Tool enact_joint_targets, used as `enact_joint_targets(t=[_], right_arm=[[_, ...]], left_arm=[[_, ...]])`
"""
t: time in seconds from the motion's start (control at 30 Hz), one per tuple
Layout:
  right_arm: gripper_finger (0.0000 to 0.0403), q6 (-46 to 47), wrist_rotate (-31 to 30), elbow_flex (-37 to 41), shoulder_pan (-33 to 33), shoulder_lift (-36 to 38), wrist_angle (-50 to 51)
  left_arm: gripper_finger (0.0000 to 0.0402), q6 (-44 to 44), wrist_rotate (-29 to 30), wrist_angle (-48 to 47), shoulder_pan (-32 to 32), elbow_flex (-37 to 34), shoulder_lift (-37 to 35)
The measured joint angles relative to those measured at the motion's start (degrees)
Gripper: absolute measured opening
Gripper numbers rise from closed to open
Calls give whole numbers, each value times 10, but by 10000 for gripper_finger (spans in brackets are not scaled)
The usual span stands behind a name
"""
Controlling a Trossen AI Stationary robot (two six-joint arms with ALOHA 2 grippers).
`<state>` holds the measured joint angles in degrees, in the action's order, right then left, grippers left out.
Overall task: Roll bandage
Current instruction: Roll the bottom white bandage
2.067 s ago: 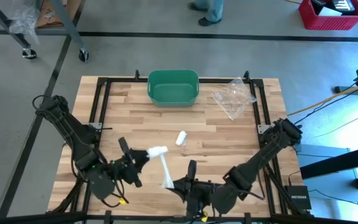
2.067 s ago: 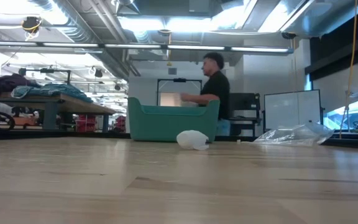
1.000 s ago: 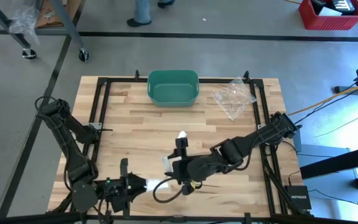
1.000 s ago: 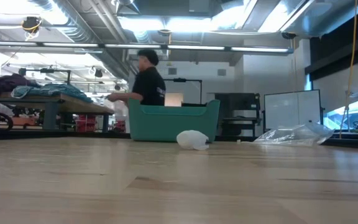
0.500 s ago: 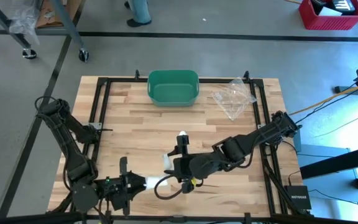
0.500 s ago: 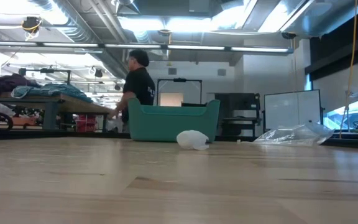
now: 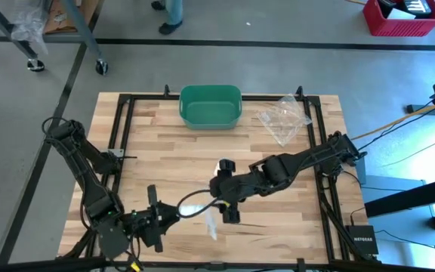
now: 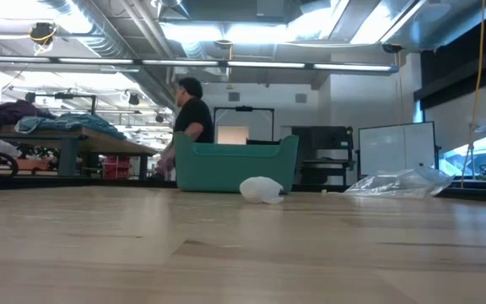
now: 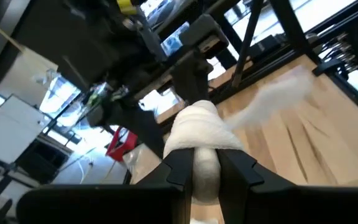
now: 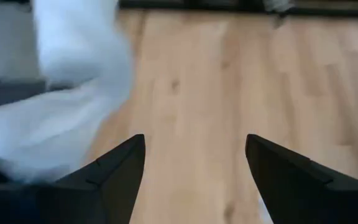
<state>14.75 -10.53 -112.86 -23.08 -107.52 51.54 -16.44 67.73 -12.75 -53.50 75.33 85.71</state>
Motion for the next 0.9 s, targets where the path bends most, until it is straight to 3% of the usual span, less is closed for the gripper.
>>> enact_joint_targets(t=[0.07,0.3,0.5,0.63,0.77,0.9], right_arm=[[281,-1,-37,0,-1,0,-13],[280,-28,-56,0,-2,0,17],[280,-41,-113,16,-33,2,57],[280,-50,-165,53,-68,8,51],[280,-72,-242,132,-92,40,-31],[280,-122,-244,238,-86,83,-194]], left_arm=[[40,16,4,-17,5,0,0],[40,38,5,-36,13,0,0],[40,7,9,14,-6,0,0],[40,-5,61,14,-17,0,-1],[40,-5,71,13,-20,0,-1],[40,-3,65,13,-19,0,-1]])
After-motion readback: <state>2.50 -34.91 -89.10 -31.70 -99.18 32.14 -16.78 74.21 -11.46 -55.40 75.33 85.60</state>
